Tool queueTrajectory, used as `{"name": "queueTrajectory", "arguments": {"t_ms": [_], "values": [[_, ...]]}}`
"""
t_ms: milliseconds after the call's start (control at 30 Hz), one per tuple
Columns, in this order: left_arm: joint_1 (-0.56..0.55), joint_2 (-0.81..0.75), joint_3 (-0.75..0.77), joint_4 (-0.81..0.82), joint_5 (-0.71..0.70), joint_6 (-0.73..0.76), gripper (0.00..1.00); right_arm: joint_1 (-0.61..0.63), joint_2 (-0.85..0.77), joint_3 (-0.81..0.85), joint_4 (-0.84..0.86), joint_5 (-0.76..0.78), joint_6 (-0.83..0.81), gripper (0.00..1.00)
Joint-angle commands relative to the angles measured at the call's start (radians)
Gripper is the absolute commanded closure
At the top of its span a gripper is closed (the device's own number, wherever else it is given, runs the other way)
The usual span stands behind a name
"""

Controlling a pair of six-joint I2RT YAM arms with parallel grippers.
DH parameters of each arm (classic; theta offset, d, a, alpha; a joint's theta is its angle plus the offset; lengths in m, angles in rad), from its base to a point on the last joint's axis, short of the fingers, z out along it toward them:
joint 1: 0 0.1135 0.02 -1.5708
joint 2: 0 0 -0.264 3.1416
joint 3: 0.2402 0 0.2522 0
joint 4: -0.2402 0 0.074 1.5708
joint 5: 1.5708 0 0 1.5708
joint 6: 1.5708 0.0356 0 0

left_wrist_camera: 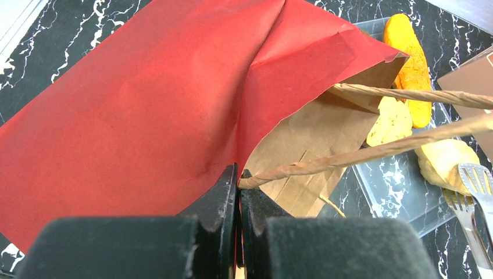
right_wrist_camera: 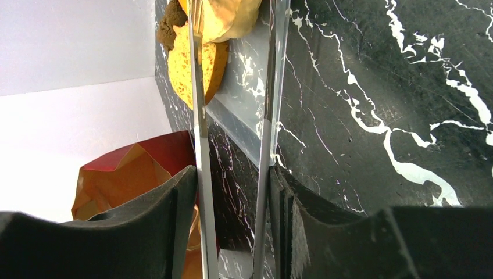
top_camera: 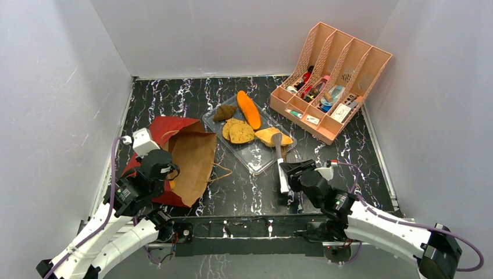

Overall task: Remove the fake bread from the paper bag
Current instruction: Place the fake bread in the container.

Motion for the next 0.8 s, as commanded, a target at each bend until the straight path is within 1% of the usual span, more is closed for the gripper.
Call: {"name": "queueTrajectory", "arguments": {"t_ms": [0, 767], "values": [[-0.004, -0.006, 0.025, 0.008, -0.001, 0.001, 1.00, 0.000, -0.041, 0.011, 0.005, 0.000, 0.009, 0.56], [-0.004, -0.012, 0.028, 0.006, 0.008, 0.021, 1.00, 0.029, -0.107, 0.070, -0.048, -0.035, -0.025, 0.58]]}}
